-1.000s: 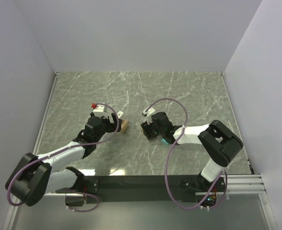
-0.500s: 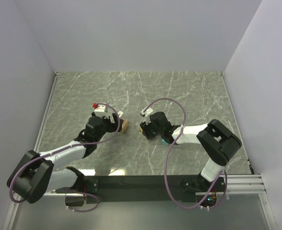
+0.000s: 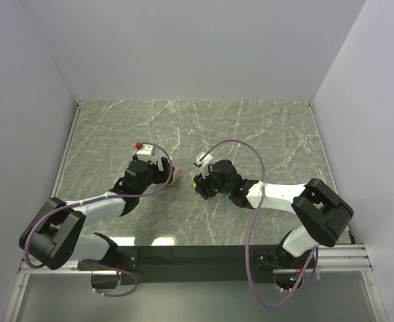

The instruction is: Insert the plug

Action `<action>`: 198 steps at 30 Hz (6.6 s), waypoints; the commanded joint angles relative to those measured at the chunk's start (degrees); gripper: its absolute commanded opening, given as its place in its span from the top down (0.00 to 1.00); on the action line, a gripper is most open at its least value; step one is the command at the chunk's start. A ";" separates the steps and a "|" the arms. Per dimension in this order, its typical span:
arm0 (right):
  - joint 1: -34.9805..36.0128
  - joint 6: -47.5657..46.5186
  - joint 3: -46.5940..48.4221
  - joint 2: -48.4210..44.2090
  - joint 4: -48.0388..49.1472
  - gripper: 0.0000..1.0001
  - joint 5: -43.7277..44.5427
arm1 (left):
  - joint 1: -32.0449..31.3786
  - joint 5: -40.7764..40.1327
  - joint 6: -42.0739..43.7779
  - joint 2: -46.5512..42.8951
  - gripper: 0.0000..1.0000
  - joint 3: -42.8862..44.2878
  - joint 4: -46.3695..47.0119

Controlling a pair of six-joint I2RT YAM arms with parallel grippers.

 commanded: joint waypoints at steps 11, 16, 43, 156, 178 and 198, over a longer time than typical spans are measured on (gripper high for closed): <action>2.12 -2.28 7.52 4.38 0.08 1.00 -1.69 | -0.24 -0.49 2.01 4.16 0.27 2.79 5.71; 2.21 -3.33 10.51 7.45 -0.62 1.00 -2.39 | -0.24 0.12 2.01 3.72 0.41 1.65 7.03; 2.30 -1.66 13.68 12.03 -1.94 1.00 1.30 | -5.59 -2.76 7.54 6.44 0.86 3.49 6.33; -1.92 -4.74 15.78 13.26 5.44 1.00 -1.34 | -11.49 2.41 12.47 17.00 1.00 9.74 0.00; -3.50 -4.57 21.40 14.40 2.46 1.00 -2.30 | -10.78 6.89 12.82 18.84 1.00 9.82 0.79; -4.64 -7.55 23.96 15.02 2.10 1.00 -3.80 | -10.87 9.79 13.78 21.03 1.00 11.23 -0.18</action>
